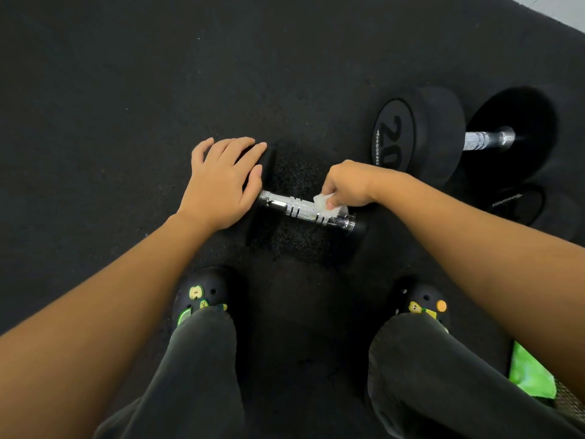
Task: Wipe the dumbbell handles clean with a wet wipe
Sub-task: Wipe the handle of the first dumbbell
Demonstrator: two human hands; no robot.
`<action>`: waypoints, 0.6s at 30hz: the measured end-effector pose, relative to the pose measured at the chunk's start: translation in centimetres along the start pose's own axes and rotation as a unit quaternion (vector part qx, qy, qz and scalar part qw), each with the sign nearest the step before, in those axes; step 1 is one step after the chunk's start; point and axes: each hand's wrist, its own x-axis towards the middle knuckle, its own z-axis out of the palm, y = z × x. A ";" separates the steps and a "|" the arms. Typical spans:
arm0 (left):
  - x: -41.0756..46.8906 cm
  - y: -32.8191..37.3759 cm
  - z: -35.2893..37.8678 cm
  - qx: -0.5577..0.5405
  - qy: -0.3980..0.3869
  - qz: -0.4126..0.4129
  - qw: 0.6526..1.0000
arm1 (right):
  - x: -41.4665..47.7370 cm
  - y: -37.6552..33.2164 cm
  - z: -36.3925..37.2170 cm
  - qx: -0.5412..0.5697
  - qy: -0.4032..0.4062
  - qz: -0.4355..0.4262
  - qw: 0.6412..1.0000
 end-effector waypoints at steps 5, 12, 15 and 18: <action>0.3 0.1 -0.5 -0.014 -0.002 -0.008 1.000 | -1.5 0.4 -0.4 0.071 0.091 -0.020 0.993; 2.4 2.8 -1.1 -0.097 0.022 0.018 0.995 | -3.7 0.5 -0.3 0.199 0.168 -0.062 0.964; 3.4 5.2 -1.6 -0.214 -0.066 0.028 0.974 | -4.5 0.8 0.3 0.345 0.170 -0.060 0.921; 3.9 6.7 -1.9 -0.370 -0.226 -0.059 0.899 | -5.5 1.1 0.6 0.458 0.152 -0.067 0.873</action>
